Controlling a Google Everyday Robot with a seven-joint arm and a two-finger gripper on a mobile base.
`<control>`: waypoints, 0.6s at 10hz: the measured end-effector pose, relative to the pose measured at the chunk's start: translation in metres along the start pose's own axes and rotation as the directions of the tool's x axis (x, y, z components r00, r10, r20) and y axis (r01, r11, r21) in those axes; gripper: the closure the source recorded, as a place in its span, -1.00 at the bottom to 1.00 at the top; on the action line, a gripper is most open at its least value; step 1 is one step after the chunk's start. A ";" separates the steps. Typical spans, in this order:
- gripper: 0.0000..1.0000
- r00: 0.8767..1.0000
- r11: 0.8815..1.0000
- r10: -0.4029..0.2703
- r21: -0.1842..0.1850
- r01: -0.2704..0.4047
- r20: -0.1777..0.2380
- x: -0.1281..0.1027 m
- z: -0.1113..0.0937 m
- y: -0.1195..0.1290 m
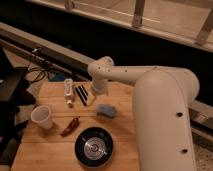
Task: Wipe the white sponge on the table
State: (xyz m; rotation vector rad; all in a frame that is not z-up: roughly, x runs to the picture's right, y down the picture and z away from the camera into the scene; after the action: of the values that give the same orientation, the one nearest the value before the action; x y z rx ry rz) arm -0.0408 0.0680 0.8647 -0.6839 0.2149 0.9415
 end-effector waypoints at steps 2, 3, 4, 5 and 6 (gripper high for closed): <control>-0.60 1.000 1.000 0.022 0.009 -0.022 -0.019 0.005 0.000 -0.002; -0.60 0.998 0.999 0.045 0.012 -0.044 -0.045 0.014 0.005 -0.006; -0.60 0.995 0.998 0.068 0.017 -0.067 -0.072 0.023 0.014 -0.012; -0.60 0.990 0.995 0.095 0.024 -0.093 -0.104 0.036 0.028 -0.019; -0.60 0.984 0.993 0.120 0.028 -0.118 -0.134 0.049 0.042 -0.025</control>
State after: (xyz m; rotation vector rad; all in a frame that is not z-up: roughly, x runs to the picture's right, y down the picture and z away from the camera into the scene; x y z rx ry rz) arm 0.0027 0.1172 0.8865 -0.7234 0.3888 1.0063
